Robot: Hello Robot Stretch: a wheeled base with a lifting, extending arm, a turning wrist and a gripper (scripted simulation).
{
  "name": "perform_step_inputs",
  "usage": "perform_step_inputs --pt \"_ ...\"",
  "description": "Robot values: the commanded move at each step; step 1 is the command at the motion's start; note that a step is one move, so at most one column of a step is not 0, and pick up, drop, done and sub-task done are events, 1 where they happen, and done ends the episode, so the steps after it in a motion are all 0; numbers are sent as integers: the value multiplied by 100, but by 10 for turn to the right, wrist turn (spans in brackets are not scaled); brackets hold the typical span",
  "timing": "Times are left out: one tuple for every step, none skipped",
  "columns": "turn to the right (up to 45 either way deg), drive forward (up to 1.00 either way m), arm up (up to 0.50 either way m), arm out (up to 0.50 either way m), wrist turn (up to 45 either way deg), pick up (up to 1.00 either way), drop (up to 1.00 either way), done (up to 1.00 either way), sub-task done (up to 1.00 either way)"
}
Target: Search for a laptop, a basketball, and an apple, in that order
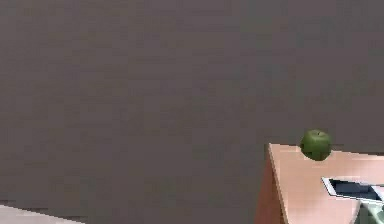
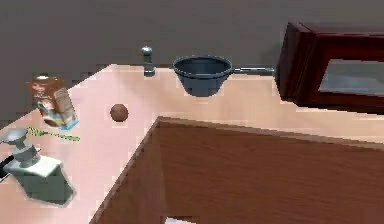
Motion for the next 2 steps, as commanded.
perform_step_inputs --pt "330 0 0 0 0 0 0 0 0" --pt "0 0 0 0 0 0 0 100 0"
